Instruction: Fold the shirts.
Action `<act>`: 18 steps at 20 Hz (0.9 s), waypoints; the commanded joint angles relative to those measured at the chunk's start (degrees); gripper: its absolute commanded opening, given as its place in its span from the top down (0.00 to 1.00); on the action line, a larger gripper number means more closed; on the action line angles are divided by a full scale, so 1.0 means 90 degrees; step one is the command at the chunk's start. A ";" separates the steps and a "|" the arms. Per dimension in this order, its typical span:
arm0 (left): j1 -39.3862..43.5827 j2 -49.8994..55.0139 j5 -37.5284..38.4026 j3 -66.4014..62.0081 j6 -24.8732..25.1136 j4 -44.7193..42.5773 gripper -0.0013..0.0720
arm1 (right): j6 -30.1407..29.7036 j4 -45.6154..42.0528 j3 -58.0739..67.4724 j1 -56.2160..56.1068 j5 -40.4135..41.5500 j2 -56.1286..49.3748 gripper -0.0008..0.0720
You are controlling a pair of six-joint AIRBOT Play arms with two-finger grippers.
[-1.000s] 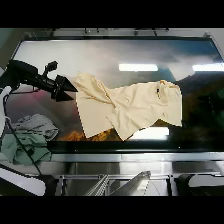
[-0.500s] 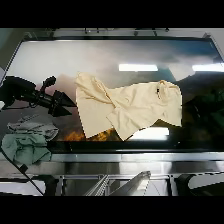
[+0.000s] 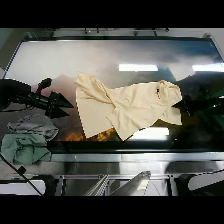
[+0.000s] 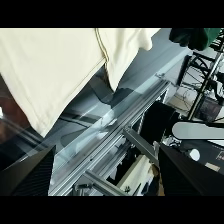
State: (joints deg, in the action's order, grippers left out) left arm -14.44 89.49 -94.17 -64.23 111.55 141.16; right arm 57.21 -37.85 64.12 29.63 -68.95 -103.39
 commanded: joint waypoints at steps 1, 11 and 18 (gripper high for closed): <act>-0.0012 -0.0005 -0.0005 0.0131 0.0007 -0.0214 0.01 | -0.0049 0.0236 0.0010 -0.0024 -0.0056 -0.0002 0.96; -0.0049 -0.0770 0.1719 0.2390 0.0189 -0.0219 0.66 | -0.0046 0.0236 0.0010 -0.0034 -0.0056 -0.0005 0.96; 0.0899 -0.0794 0.3330 0.3249 0.0148 -0.0160 0.55 | -0.0049 0.0236 0.0010 -0.0036 -0.0058 -0.0002 0.96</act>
State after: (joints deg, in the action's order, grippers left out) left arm -9.72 81.30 -69.41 -36.95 113.12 139.52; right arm 56.77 -35.83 64.14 29.34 -69.34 -103.48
